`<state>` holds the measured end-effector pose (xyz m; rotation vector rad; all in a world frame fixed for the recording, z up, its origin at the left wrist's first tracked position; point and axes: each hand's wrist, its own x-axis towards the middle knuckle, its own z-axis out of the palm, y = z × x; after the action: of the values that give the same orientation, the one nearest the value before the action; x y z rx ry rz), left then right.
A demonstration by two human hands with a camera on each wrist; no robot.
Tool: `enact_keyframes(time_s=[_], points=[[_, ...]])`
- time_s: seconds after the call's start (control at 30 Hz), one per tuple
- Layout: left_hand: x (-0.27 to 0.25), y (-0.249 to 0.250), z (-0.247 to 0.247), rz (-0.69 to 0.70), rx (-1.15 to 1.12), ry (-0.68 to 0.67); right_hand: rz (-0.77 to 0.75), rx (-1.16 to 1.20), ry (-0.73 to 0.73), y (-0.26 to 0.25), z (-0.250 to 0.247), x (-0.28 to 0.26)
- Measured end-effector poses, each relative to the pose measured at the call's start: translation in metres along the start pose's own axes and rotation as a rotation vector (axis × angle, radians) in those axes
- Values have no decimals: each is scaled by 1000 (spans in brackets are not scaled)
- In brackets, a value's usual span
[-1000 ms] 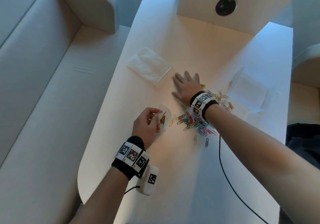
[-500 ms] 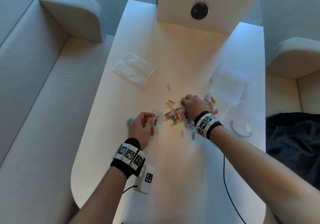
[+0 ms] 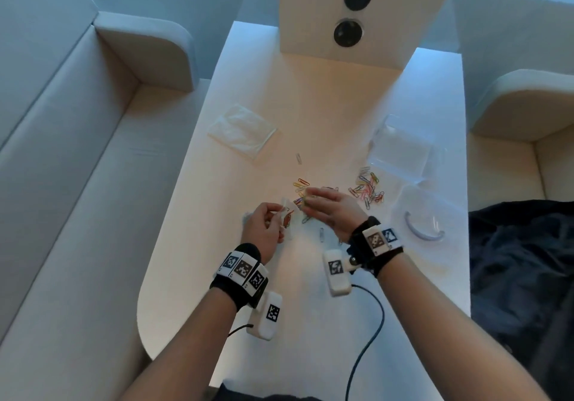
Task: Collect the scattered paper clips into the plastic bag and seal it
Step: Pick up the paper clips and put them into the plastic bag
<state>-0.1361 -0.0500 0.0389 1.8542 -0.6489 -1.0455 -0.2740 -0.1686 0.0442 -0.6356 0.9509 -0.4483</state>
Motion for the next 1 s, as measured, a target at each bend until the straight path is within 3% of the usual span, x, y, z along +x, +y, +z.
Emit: enact_keyframes(time_s=[0.07,0.17,0.23,0.3,0.4,0.5,0.53,0.6,0.67,0.83,1.0], points=[[-4,-3,5,14,-13,-3,-17,-181,4,11,14,-7],[-10,-10,10,7,-61,6,-177,-774,114,24,24,-7],[-10,-13,11,-13,-112,18,-260,-1110,82,21,28,-10],[-9,-15,11,-33,-139,21,-213,-1305,-4,14,32,-12],[-6,-15,10,-67,-169,32,-185,-1340,-75,2,31,-14],[-3,-9,9,-125,-267,47,-214,-1018,-52,-15,20,-9],[-2,-6,8,-136,-292,48,-264,-1016,9,-21,12,-3],[-1,-4,6,-165,-325,52,-355,-1214,173,-33,-8,12],[-2,-2,0,-172,-354,56,-326,-1465,258,-39,-33,33],[-6,-2,-24,36,-123,69,-170,-1913,185,-36,-84,64],[-7,-4,-32,111,-114,78,-115,-1926,215,-26,-106,54]])
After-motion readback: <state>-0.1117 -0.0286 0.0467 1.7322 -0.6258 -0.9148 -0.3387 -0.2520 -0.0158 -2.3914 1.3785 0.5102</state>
